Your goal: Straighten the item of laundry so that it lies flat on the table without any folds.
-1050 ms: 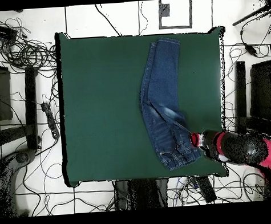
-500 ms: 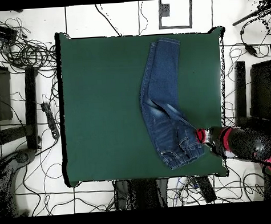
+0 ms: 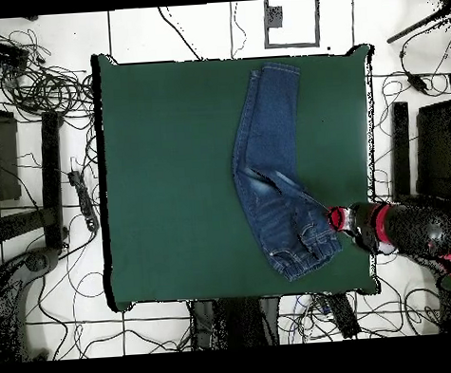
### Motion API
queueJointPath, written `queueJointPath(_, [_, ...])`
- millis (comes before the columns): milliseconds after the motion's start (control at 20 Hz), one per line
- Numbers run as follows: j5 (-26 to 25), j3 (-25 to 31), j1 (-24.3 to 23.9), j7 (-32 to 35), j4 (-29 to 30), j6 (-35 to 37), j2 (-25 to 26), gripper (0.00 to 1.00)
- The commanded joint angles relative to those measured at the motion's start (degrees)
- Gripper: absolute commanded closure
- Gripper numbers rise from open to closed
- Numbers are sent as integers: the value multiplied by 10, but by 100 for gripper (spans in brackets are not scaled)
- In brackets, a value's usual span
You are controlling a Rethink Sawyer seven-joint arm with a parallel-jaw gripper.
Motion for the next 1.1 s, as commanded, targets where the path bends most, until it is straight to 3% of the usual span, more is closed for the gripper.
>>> queueJointPath(50, [-6, 50, 19, -198, -75, 81, 51, 100])
queueJointPath(300, [-23, 55, 17, -208, -93, 93, 49, 100])
queueJointPath(550, [-49, 60, 4, -191, -77, 58, 23, 100])
queueJointPath(800, [-73, 80, -38, -172, -10, 1, -2, 100])
queueJointPath(1100, [-92, 108, -95, -185, 17, -11, 5, 100])
